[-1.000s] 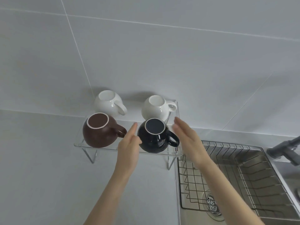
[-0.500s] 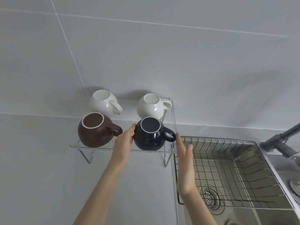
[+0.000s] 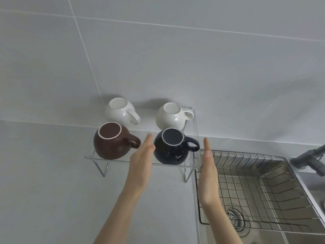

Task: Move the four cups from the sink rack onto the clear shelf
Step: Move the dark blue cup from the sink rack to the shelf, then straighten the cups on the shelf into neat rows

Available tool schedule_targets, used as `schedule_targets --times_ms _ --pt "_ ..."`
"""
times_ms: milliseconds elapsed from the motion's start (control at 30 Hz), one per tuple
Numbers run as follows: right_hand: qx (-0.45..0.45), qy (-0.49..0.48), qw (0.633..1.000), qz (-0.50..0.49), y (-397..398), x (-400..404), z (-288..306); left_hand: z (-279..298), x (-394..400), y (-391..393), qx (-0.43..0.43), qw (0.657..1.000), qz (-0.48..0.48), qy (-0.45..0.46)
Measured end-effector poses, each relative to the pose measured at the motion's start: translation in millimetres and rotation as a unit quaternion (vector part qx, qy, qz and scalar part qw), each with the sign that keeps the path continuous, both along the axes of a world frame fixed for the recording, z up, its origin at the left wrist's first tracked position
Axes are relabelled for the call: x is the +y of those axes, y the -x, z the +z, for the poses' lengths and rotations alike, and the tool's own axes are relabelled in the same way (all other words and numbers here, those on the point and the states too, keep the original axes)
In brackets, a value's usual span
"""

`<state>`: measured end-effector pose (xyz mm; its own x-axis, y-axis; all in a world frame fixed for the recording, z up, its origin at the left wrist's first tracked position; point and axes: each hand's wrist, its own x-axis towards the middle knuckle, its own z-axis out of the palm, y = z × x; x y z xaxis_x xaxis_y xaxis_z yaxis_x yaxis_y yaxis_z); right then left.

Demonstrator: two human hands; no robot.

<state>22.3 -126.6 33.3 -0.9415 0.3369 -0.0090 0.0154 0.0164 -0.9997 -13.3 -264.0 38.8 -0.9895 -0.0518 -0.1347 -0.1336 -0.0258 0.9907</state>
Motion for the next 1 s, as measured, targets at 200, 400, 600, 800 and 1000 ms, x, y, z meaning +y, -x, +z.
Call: schedule_targets --times_ms 200,400,600,800,1000 --pt "0.030 0.023 0.988 0.147 -5 -61 8 32 -67 6 0.081 0.975 0.209 0.003" --pt "-0.095 0.065 0.964 0.241 18 -104 -3 11 -93 18 -0.020 0.978 0.207 0.001" --pt "-0.100 0.091 0.962 0.235 31 -110 -6 6 -97 16 -0.017 0.981 0.195 0.013" --pt "-0.101 0.080 0.965 0.230 33 -111 -8 4 -97 9 -0.006 0.981 0.190 0.024" --pt "-0.092 0.079 0.965 0.233 33 -109 -6 0 -97 10 0.000 0.982 0.188 0.026"
